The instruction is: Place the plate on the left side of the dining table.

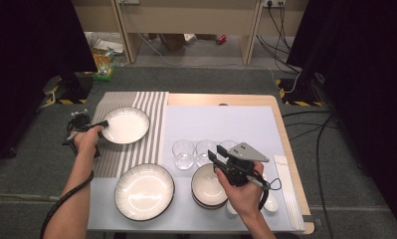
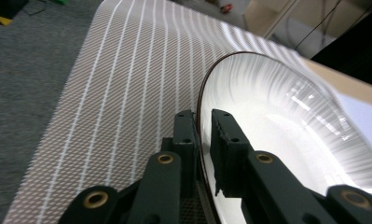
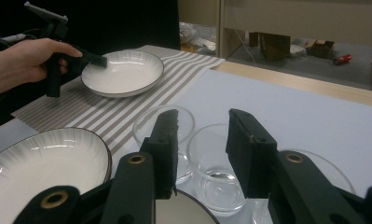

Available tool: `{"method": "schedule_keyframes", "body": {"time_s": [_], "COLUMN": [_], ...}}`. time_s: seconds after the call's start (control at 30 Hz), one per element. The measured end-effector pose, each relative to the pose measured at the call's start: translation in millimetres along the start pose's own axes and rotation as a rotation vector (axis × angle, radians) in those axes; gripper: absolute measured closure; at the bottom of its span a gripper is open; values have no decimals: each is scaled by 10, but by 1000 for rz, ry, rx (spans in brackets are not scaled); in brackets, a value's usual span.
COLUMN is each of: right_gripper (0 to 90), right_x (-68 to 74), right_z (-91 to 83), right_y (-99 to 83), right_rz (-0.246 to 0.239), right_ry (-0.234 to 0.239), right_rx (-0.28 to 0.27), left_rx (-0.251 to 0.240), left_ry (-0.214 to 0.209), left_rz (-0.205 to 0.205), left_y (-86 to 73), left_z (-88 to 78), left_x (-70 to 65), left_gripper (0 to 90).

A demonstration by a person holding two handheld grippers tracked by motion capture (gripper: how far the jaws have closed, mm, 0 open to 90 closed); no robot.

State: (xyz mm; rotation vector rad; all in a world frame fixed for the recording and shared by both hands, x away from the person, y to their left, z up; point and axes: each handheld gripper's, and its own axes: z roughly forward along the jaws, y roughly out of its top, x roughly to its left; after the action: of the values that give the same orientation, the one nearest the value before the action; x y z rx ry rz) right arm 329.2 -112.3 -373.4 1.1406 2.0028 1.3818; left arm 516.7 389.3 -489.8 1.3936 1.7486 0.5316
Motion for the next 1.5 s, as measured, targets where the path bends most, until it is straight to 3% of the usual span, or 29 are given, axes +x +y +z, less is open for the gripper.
{"method": "schedule_keyframes", "body": {"time_s": [0.07,0.13,0.2,0.27,0.57,0.77,0.8,1.23,1.5], "right_gripper": [638,638,637,636,627,622,621,617,617], "right_x": [-5,-7,-15,-17,-101,-151,-155,-243,-285], "right_z": [-3,-2,4,5,-42,-62,-67,-86,-88], "right_y": [4,6,5,4,24,37,39,40,33], "right_rz": [-5,-5,-7,3,7,16,24,46,53], "right_ry": [-5,-8,-9,-10,-36,-44,-48,-73,-84], "right_rx": [0,2,0,5,6,-7,-5,-5,1], "left_rx": [7,-7,-28,-51,-116,-171,-189,-204,-202], "left_ry": [30,35,60,70,70,16,-11,-192,-264], "left_rz": [22,43,89,111,147,143,160,221,276], "left_y": [-16,-12,30,86,139,103,86,-45,-146], "left_z": [3,-13,-55,-113,-364,-532,-621,-1021,-1205], "left_x": [5,-5,-41,-74,-202,-288,-350,-752,-1015], "left_gripper": [785,774,728,656,445,381,373,343,344]}}
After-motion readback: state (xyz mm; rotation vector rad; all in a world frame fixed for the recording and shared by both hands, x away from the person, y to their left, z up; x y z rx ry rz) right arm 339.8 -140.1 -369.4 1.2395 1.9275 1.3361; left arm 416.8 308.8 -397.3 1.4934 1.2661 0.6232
